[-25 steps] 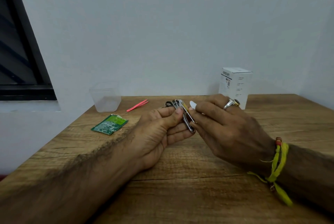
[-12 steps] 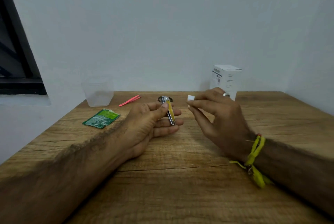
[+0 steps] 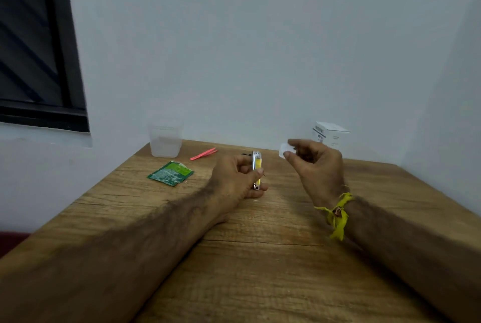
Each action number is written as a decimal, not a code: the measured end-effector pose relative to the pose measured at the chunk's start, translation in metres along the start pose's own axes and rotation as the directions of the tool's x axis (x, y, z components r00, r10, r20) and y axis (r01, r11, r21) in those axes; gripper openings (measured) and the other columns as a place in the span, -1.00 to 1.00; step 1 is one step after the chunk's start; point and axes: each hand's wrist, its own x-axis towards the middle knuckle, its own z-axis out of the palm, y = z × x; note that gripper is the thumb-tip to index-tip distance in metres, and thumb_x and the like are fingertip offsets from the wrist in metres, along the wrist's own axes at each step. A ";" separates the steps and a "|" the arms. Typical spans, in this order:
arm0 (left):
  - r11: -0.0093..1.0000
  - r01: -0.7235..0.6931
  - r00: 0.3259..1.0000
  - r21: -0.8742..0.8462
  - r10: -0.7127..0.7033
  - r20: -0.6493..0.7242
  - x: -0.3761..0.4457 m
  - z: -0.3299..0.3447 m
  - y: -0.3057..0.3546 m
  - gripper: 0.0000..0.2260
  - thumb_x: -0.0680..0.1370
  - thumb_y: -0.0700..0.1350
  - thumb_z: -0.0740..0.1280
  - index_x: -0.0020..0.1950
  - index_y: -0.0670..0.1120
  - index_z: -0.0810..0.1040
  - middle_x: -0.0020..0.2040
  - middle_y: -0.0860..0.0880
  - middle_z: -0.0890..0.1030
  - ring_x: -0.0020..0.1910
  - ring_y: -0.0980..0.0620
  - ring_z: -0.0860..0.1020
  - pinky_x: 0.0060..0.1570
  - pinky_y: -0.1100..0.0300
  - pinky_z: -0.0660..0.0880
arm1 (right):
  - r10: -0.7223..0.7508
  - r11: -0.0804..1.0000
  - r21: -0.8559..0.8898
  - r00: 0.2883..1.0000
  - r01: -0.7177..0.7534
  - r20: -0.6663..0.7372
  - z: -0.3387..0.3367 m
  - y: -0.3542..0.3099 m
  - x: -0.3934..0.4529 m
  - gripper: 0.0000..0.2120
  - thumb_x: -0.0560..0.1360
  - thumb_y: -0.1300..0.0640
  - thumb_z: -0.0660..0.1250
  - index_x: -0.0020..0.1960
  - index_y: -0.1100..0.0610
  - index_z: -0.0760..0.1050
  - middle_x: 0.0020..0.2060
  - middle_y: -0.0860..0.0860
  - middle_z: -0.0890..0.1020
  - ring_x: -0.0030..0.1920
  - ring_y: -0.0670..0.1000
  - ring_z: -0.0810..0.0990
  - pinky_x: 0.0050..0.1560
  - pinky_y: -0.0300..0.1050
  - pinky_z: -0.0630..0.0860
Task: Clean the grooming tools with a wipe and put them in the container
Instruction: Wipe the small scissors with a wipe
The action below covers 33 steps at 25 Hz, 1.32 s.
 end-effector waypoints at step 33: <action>0.101 0.407 0.891 0.908 0.173 -0.419 0.125 -0.132 0.086 -0.59 0.42 0.06 0.56 0.12 -0.15 0.57 0.06 -0.10 0.64 0.07 -0.17 0.57 0.19 -0.08 0.42 | 0.090 0.993 -0.063 0.984 -0.101 -0.156 0.076 0.042 0.041 -0.67 0.48 0.24 0.40 0.24 0.14 0.56 -0.17 0.01 0.59 -0.03 0.07 0.59 0.07 -0.05 0.51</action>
